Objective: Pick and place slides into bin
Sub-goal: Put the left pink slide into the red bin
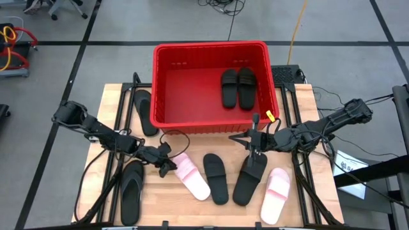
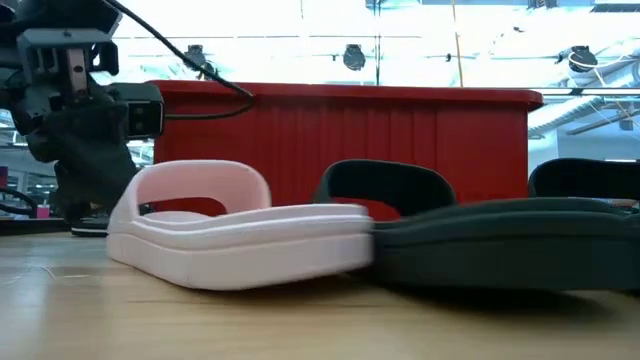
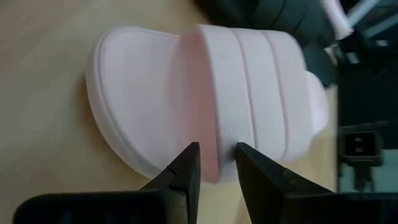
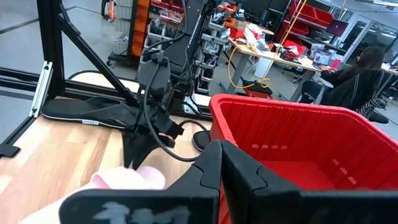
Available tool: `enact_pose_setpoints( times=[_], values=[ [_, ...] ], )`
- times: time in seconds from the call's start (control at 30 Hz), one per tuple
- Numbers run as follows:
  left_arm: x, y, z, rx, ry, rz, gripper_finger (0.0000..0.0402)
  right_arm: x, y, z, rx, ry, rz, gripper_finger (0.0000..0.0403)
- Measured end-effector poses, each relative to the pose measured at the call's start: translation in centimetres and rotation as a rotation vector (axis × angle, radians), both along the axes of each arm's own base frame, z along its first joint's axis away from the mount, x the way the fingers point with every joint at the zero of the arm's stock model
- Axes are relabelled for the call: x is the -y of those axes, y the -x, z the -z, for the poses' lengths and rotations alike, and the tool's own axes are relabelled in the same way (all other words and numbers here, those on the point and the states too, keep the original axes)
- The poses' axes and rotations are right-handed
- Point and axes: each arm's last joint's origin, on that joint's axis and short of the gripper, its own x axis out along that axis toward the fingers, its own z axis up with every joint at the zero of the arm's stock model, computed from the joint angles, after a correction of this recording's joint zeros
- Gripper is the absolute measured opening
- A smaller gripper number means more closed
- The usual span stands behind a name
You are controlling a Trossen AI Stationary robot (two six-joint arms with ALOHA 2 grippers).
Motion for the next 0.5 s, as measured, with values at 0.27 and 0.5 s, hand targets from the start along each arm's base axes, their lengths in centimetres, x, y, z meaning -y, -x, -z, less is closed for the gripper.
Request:
enact_pose_setpoints(
  times=[0.27, 0.5],
  values=[
    [0.5, -0.8, 0.4, 0.050, 0.046, 0.047, 0.0097, 0.0, 0.0, 0.0, 0.002, -0.001, 0.000, 0.0000],
    [0.6, -1.2, 1.0, 0.060, 0.051, 0.050, 0.0097, 0.0, 0.0, 0.0, 0.002, -0.001, 0.000, 0.0000]
  ],
)
